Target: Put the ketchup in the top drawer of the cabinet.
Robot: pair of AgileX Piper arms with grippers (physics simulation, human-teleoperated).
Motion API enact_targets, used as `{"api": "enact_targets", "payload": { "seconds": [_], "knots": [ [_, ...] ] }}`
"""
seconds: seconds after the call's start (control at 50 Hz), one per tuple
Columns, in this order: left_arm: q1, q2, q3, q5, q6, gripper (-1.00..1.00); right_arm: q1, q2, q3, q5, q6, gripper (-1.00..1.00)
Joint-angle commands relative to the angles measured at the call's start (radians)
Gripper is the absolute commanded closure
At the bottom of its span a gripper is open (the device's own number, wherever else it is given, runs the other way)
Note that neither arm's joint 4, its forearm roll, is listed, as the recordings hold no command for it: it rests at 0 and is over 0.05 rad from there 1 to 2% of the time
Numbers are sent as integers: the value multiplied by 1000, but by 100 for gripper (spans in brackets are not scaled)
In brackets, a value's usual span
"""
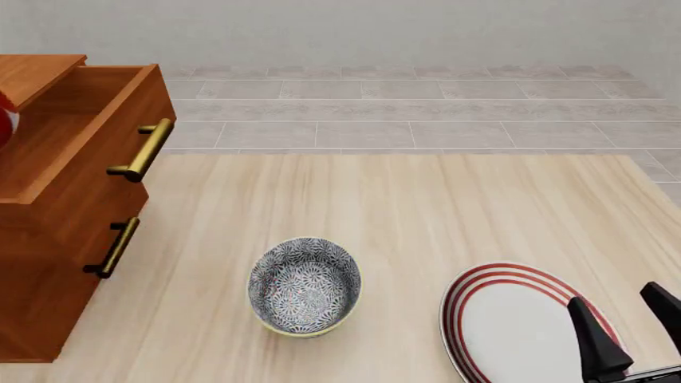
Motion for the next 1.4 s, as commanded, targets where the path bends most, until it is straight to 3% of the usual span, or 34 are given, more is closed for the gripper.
{"api": "enact_targets", "payload": {
  "seconds": [0.02,0.32,0.84,0.98,1.2,1.4],
  "knots": [
    [108,76,-37,-36,25,100,3,-1,-6,9,-3,-100],
    [215,145,26,-127,72,100,-1,-3,-3,7,1,-100],
    [298,209,59,-205,84,100,0,3,10,-7,-3,-100],
    [269,180,81,-204,104,100,5,6,7,-5,0,-100],
    [325,219,102,-241,101,100,1,3,6,-1,0,-100],
    [338,233,78,-239,100,100,3,16,16,-21,-2,-100]
  ]
}}
